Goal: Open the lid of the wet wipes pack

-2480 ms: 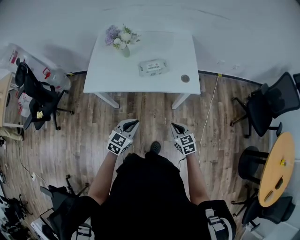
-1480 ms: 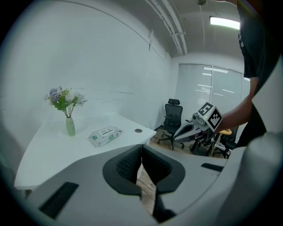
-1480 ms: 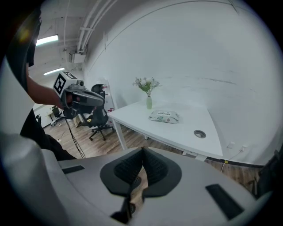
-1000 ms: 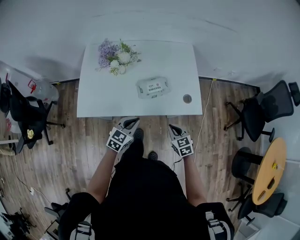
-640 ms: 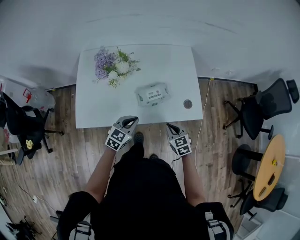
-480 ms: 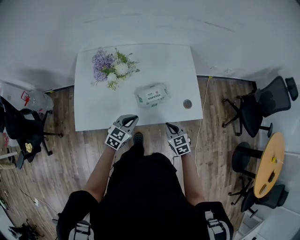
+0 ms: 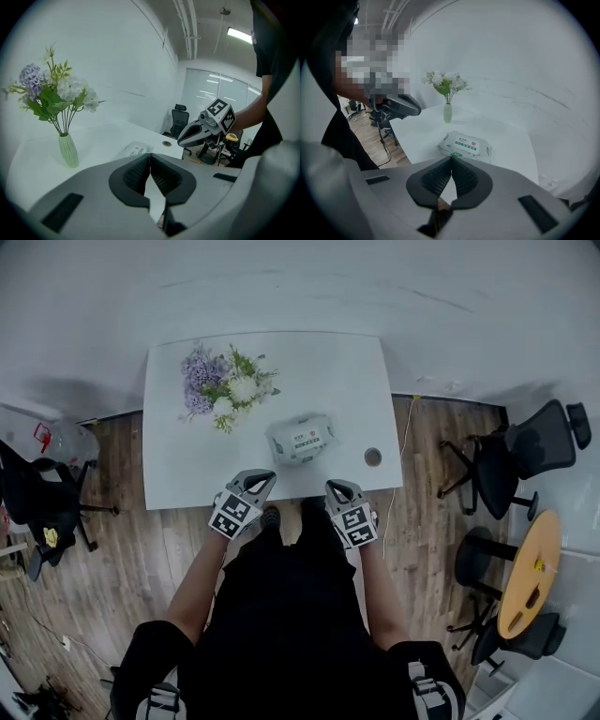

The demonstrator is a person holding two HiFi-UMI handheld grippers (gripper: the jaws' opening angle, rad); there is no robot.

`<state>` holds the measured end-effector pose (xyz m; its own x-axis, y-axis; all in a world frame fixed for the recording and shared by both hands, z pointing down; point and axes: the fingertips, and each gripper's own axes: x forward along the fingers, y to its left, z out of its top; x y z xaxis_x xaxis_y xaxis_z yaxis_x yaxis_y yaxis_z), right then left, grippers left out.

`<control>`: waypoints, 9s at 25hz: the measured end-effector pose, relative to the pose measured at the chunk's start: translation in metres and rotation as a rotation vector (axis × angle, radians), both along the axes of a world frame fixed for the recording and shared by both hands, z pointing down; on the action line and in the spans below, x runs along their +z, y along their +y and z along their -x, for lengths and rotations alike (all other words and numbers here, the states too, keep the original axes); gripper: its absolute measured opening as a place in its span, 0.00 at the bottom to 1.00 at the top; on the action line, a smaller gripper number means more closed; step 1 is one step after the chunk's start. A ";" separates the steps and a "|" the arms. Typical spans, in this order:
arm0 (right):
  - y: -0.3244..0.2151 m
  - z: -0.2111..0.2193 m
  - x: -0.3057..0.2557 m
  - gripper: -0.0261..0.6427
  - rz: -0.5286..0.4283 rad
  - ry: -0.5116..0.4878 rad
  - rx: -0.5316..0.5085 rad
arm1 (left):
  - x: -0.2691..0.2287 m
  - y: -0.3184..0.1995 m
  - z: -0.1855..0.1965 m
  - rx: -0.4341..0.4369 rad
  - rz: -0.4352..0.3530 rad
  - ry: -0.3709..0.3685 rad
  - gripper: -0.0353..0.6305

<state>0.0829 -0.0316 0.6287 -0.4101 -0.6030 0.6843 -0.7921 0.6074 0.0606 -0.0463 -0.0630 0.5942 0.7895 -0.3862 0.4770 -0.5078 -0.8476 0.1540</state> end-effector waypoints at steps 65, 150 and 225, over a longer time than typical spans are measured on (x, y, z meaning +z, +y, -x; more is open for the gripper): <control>-0.121 0.030 0.101 0.22 -0.131 0.375 -0.866 | 0.128 -0.088 -0.062 -0.194 0.235 -0.086 0.09; -0.168 0.042 0.038 0.08 -0.119 0.241 -0.817 | 0.138 -0.086 -0.063 -0.282 0.280 -0.066 0.09; -0.095 -0.026 0.013 0.06 -0.084 0.114 -0.208 | 0.053 -0.033 -0.035 -0.136 0.125 -0.053 0.09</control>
